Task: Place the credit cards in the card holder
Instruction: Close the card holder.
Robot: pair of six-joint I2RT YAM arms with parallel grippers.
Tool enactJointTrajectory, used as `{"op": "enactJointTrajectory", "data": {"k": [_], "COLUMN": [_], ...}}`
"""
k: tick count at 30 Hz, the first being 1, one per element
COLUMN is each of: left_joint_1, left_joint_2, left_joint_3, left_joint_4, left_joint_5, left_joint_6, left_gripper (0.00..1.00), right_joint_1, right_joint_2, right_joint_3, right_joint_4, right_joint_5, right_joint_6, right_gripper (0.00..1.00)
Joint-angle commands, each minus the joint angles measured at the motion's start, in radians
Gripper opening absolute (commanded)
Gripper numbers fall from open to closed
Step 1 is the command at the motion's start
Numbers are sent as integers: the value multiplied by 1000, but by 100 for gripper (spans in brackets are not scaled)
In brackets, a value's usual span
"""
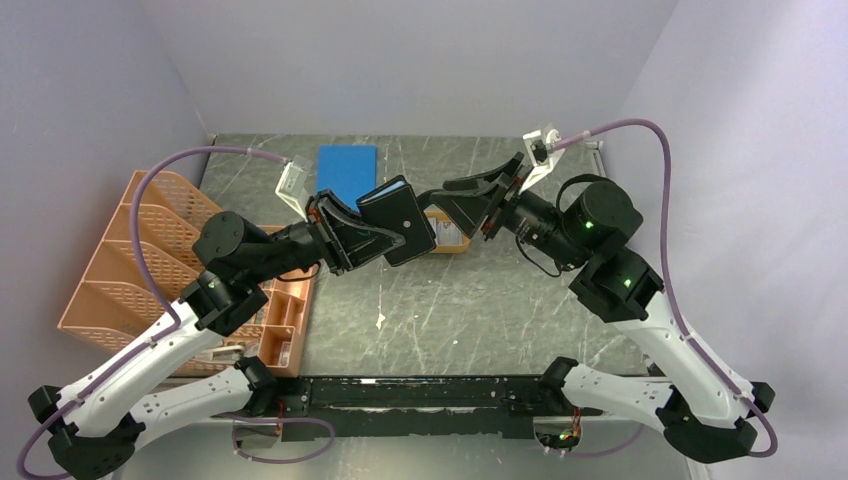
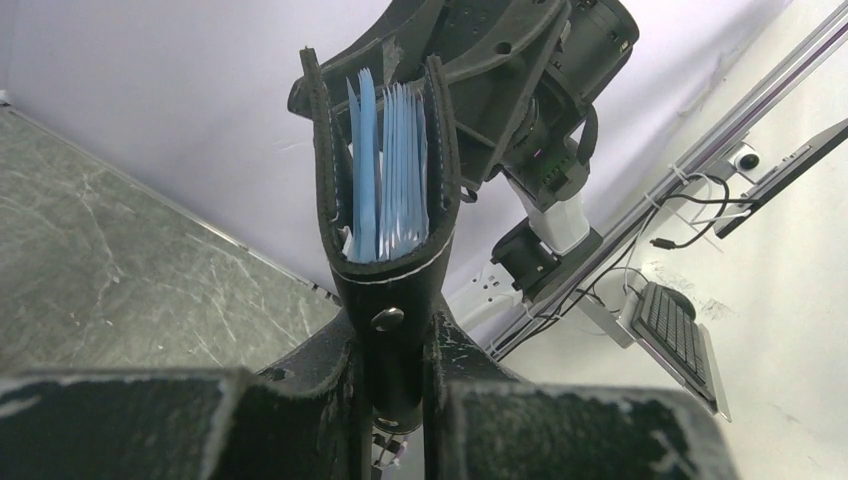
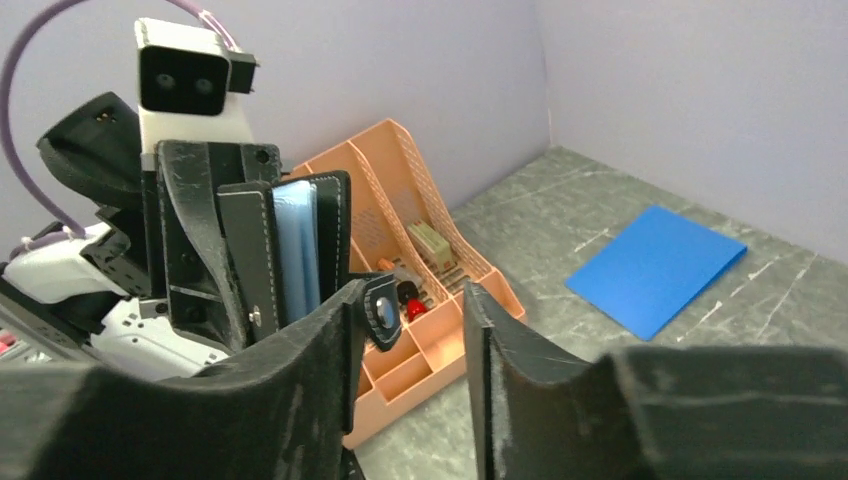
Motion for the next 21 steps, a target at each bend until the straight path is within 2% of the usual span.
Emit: {"op": "enactJointTrajectory", "data": {"k": [1, 3, 6, 8, 17, 21], "left_joint_1": [1, 2, 1, 1, 1, 1], "left_joint_2": [-17, -21, -25, -25, -28, -32], "left_joint_3": [31, 28, 27, 28, 35, 33], "left_joint_4": [18, 12, 2, -4, -15, -16], "left_joint_5": [6, 2, -4, -5, -5, -7], "left_joint_6": [19, 20, 28, 31, 38, 40], "left_gripper": [5, 5, 5, 5, 5, 5], "right_joint_1": [2, 3, 3, 3, 2, 3], "right_joint_2": [-6, -13, -28, -44, -31, -13], "right_joint_3": [48, 41, 28, 17, 41, 54], "right_joint_4": [-23, -13, 4, 15, -10, -22], "right_joint_5": [29, 26, 18, 18, -1, -29], "right_joint_6": [-37, -37, -33, -33, -45, -45], "right_gripper": [39, 39, 51, 54, 31, 37]}}
